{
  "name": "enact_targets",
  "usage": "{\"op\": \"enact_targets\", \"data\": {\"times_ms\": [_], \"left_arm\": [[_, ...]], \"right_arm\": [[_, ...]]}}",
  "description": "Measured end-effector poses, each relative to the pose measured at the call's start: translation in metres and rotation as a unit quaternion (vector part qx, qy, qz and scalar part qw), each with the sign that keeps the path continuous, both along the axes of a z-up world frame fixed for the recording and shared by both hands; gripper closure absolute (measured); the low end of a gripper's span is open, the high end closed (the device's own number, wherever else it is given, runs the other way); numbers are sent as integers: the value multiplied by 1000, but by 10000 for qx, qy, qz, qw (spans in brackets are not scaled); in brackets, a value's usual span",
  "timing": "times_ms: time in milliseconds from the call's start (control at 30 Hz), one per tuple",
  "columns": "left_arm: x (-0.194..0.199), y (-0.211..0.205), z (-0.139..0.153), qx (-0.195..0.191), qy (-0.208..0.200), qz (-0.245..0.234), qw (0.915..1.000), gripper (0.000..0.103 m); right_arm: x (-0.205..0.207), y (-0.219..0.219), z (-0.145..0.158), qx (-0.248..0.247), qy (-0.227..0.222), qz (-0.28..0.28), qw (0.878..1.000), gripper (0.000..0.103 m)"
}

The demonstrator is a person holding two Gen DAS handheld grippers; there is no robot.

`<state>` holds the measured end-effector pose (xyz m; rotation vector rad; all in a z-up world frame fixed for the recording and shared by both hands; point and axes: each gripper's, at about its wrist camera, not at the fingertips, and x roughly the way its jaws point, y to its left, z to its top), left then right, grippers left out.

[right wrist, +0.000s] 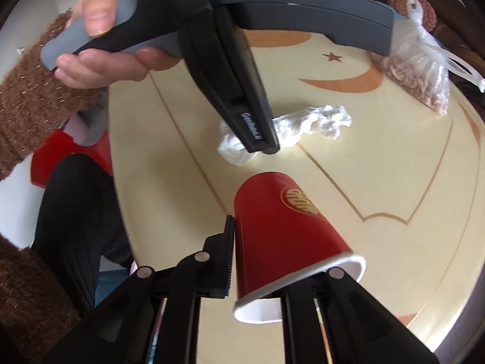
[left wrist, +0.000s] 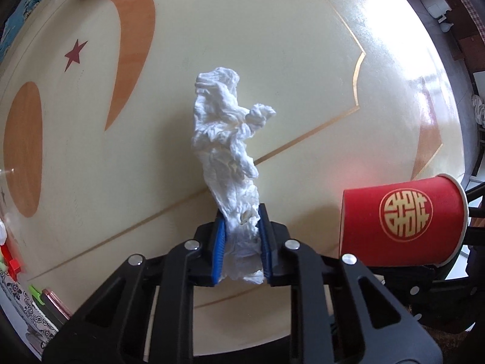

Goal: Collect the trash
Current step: 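Carry the tissue and red cup with both tools over the pink bin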

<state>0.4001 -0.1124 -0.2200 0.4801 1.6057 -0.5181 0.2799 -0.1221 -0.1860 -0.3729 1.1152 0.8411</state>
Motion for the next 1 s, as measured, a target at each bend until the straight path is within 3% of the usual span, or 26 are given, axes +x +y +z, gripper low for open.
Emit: {"op": "enact_targets", "data": {"times_ms": [300,567,1000], "left_arm": [[-37,26,27,-161,-421,361,9983,86],[-104,49,62,-292,-1063,634,9919,86],[-218,105,118,-774,-1828,638,9780,86]], "right_arm": [[-17,-10,15,-5,-200,-1198,9926,97],[-66,-8,57,249,-663,-1719,9826,97],[-143,3,86,403,-1049,-2379,9648,97]]}}
